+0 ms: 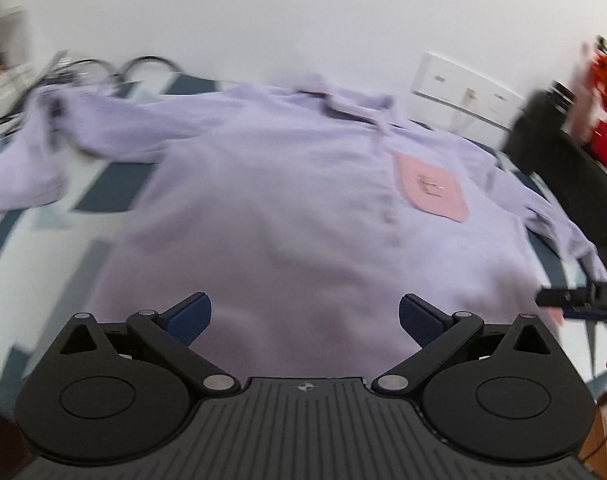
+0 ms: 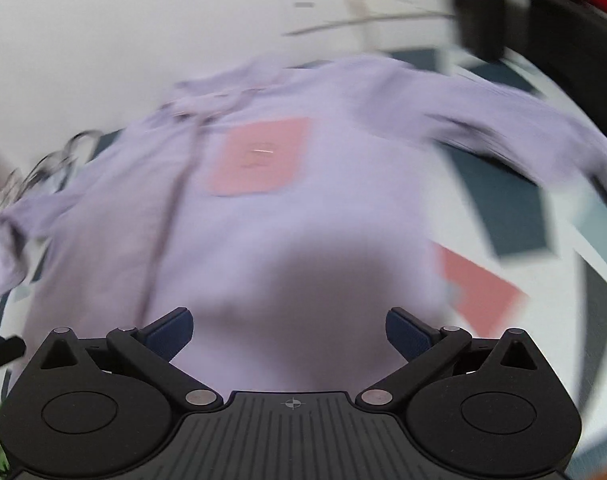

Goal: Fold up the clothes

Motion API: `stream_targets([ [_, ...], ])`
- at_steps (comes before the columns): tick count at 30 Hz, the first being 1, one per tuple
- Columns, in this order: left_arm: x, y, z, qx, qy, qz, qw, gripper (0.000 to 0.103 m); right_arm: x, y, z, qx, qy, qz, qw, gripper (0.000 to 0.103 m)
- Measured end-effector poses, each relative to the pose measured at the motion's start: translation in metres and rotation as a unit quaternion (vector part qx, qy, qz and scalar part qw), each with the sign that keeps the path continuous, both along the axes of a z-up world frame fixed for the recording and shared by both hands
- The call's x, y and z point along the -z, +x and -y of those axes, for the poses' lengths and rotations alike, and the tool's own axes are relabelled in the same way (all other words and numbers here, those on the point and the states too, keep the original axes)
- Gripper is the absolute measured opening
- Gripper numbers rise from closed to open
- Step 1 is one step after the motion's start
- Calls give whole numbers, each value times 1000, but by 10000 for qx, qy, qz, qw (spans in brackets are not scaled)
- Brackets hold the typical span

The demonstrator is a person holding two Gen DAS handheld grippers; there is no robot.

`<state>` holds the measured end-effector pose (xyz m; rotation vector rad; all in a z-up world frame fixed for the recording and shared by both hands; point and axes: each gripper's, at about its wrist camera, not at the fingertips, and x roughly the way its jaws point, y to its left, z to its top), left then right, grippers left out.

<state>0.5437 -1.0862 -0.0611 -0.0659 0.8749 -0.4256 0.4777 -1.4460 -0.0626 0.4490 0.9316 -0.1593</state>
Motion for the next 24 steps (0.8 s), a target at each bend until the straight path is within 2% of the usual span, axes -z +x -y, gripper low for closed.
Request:
stream_targets([
  [4, 3, 7, 38, 203, -40, -199, 9996, 102, 5, -50, 44, 1006, 78, -142, 9948, 102],
  [9, 7, 13, 79, 228, 66, -358, 9991, 102, 8, -91, 100, 1867, 234, -38, 9821, 102],
  [13, 12, 15, 111, 94, 276, -503, 9983, 102, 8, -99, 144, 2302, 361, 42, 9725, 102],
  [17, 18, 17, 144, 236, 544, -536, 9968, 102, 16, -97, 186, 2602, 734, 295, 9623, 102],
  [21, 26, 14, 175, 329, 875, -580, 9939, 102, 21, -97, 225, 2834, 643, 342, 9562, 102],
  [24, 30, 11, 202, 548, 1002, -584, 9917, 102, 26, -109, 259, 3131, 684, 489, 9460, 102],
])
